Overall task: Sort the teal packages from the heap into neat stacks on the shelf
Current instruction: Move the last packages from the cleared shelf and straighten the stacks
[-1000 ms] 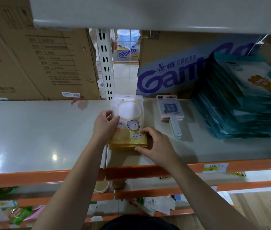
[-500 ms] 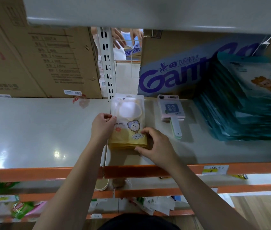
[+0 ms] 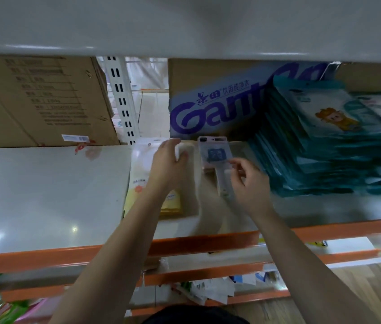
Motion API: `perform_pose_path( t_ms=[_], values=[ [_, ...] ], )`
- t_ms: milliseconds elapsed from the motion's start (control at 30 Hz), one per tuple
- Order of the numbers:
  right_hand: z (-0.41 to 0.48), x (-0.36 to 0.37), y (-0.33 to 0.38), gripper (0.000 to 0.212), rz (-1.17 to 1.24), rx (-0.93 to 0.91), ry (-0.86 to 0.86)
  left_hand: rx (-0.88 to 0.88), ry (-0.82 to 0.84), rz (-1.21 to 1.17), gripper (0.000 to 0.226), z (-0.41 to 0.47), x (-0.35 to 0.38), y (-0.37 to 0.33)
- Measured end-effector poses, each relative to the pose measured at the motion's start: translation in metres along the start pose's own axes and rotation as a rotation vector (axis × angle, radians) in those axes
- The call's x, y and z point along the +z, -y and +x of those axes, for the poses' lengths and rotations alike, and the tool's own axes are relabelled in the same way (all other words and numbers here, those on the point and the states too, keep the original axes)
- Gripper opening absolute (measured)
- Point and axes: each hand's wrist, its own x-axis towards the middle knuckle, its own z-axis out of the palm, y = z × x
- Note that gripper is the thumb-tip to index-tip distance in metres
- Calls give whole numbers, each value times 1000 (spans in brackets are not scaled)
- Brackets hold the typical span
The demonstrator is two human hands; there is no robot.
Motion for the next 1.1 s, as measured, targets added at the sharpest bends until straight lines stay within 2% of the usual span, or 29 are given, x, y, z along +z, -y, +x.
perform_pose_path(
  t_ms=[100,167,267,433,567,933,1100],
  values=[
    [22,-2,-29,42,-36,179,86,0,159,-75,29,8,39,-6],
    [34,-1,-37,50,-26,249,155,-81,226,-138,29,14,61,-4],
    [43,1,-39,48,27,277,210,-203,222,-278,26,17,79,-2],
    [44,6,-39,35,99,234,260,-267,192,-338,26,17,85,-3],
    [40,5,-42,34,69,199,264,-275,186,-352,19,10,88,0],
    [22,5,-41,37,83,122,234,-292,157,-306,45,-7,83,7],
    [19,1,-38,39,88,121,245,-247,181,-291,42,-8,81,1]
  ],
)
